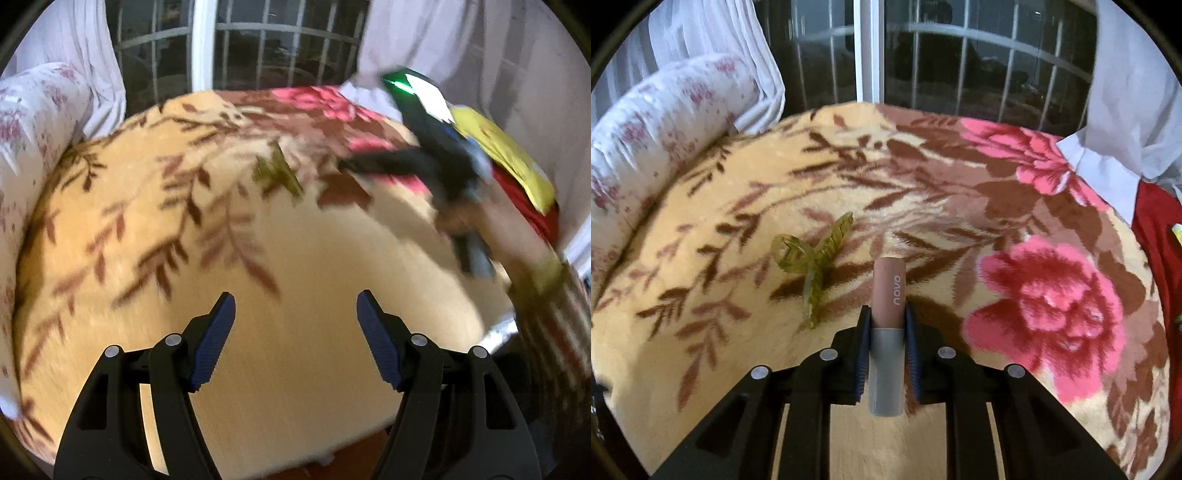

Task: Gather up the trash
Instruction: 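Grasp the yellow-green hair claw clip with the left tool while the right holds the lipstick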

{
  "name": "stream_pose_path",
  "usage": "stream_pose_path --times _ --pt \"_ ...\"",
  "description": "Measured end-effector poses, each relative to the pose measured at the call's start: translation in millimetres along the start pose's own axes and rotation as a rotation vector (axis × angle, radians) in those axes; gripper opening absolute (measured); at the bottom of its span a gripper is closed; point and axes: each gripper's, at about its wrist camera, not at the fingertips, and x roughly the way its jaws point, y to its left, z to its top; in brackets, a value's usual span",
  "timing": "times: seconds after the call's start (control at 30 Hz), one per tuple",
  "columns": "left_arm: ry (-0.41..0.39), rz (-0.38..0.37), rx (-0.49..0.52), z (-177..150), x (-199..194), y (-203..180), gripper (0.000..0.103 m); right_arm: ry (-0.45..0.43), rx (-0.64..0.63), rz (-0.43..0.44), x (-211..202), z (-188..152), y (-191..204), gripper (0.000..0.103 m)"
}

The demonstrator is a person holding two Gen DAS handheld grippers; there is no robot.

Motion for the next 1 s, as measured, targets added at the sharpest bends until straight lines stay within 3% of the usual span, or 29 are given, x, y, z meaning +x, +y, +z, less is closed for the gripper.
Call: stream_pose_path --times 0.1,0.33,0.6,0.77,0.8,0.83,0.9,1.0 --pt "-0.034 0.043 -0.024 40 21 1 0.077 -0.041 -0.001 0.004 -22 -6 -7 0.018" --pt "-0.045 0.15 -0.095 100 91 5 0.077 -0.107 0.002 0.008 -55 -16 -24 0.018" --pt "-0.004 0.219 -0.156 127 150 10 0.077 -0.148 0.007 0.033 -65 -26 -31 0.018" --pt "0.028 0.26 -0.137 129 176 10 0.077 -0.152 0.003 0.049 -63 -29 -30 0.018" --pt "0.032 0.267 -0.131 128 180 9 0.07 -0.151 0.001 0.049 -63 -29 -29 0.018" --pt "0.045 0.267 -0.122 126 184 9 0.056 -0.151 0.001 0.054 -63 -30 -29 0.018" --pt "0.066 0.237 -0.112 123 189 9 0.046 -0.152 0.003 0.059 -63 -30 -29 0.018" --pt "0.046 0.261 -0.101 119 185 6 0.044 -0.155 0.007 0.064 -64 -32 -29 0.018"
